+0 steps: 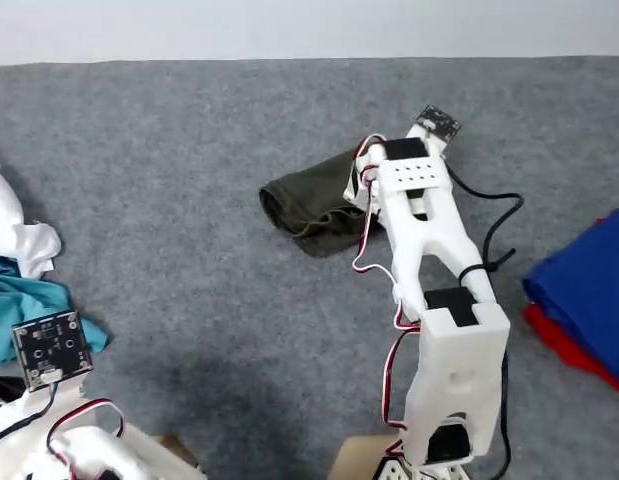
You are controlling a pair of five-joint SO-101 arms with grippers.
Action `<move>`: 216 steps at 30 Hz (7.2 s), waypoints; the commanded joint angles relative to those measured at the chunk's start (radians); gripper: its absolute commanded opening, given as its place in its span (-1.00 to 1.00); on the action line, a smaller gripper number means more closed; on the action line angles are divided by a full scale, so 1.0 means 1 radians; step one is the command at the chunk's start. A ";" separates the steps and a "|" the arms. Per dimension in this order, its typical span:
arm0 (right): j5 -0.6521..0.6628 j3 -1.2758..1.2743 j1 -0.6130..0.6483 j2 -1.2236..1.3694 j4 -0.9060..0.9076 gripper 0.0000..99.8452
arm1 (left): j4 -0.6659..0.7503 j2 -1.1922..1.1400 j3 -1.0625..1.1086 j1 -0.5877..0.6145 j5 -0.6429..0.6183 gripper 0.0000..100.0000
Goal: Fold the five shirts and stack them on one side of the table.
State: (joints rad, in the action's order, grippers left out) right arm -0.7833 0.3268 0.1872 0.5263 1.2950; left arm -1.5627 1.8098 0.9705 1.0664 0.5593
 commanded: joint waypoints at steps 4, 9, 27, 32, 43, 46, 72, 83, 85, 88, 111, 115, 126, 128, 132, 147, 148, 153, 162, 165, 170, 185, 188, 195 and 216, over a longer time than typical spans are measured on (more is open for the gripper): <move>0.080 0.051 -0.079 -0.127 0.062 -0.98 | 0.023 0.006 -0.001 0.000 0.009 -0.99; 0.155 0.051 -0.160 -0.165 0.131 -0.98 | 0.023 0.006 -0.001 0.000 0.008 -0.99; 0.497 0.052 -0.484 -0.314 0.216 -0.98 | 0.015 0.006 -0.001 0.000 0.006 -0.99; 0.505 0.052 -0.545 -0.312 0.208 -0.98 | 0.015 0.006 -0.001 0.000 0.005 -0.99; 0.505 0.055 -0.671 -0.311 0.082 -0.98 | 0.015 0.006 -0.004 0.006 0.002 -0.99; 0.508 0.055 -0.691 -0.311 0.050 -0.98 | 0.015 0.006 -0.005 0.006 0.002 -0.99; 0.629 0.058 -0.869 -0.426 0.088 -0.98 | -0.034 0.006 -0.002 0.002 0.002 -0.99; 0.632 0.057 -0.920 -0.478 0.094 -0.98 | -0.034 0.006 -0.008 0.006 0.002 -0.99; 0.632 0.058 -0.894 -0.479 0.101 -0.98 | -0.034 0.006 -0.008 0.006 0.002 -0.99; 0.624 0.057 -0.834 -0.469 0.101 -0.98 | -0.034 0.006 -0.008 0.006 0.002 -0.99; 0.577 0.238 -0.746 -0.467 0.107 -0.98 | -0.040 0.006 -0.002 0.006 0.002 -0.99; 0.591 0.232 -0.800 -0.466 0.142 -0.98 | -0.040 0.006 -0.002 0.006 0.002 -0.99; 0.726 0.232 -1.107 -0.191 0.179 -0.98 | -0.041 0.006 -0.002 0.005 0.002 -0.99; 0.766 0.232 -1.148 -0.119 0.168 -0.98 | -0.041 0.006 -0.001 0.005 0.002 -0.99; 0.882 0.236 -1.194 0.028 0.119 -0.98 | -0.041 0.006 -0.001 0.002 0.002 -0.99; 1.280 0.239 -1.198 -0.113 0.154 -0.51 | -0.041 0.006 -0.001 0.005 0.002 -0.99; 1.258 0.239 -1.193 -0.151 0.173 -0.44 | -0.041 0.006 -0.001 0.005 0.002 -0.99; 1.146 0.238 -1.139 -0.302 0.254 -0.28 | -0.041 0.006 0.025 0.006 0.002 -0.99; 1.137 0.230 -0.951 -0.266 0.346 -0.60 | -0.040 0.006 0.024 0.006 0.002 -0.99; 1.137 0.230 -0.888 -0.173 0.343 -0.88 | -0.038 0.006 0.024 0.006 0.002 -0.99; 1.135 0.232 -0.808 -0.005 0.352 -0.97 | -0.037 0.006 0.024 0.006 0.002 -0.99; 1.143 0.238 -0.705 -0.113 0.360 -0.98 | -0.035 0.006 0.030 0.000 0.002 -0.99; 1.143 0.238 -0.731 -0.209 0.358 -0.95 | -0.035 0.006 0.030 0.000 0.002 -0.99; 1.142 0.230 -0.858 -0.249 0.294 -0.58 | -0.035 0.006 0.030 0.000 0.002 -0.99; 1.137 0.385 -0.947 0.108 0.150 -0.98 | -0.035 0.006 0.025 0.005 0.002 -0.99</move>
State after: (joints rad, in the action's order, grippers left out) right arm 0.3598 0.6045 -0.7380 0.7027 1.3748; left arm -1.5996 1.8098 0.9981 1.0664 0.5593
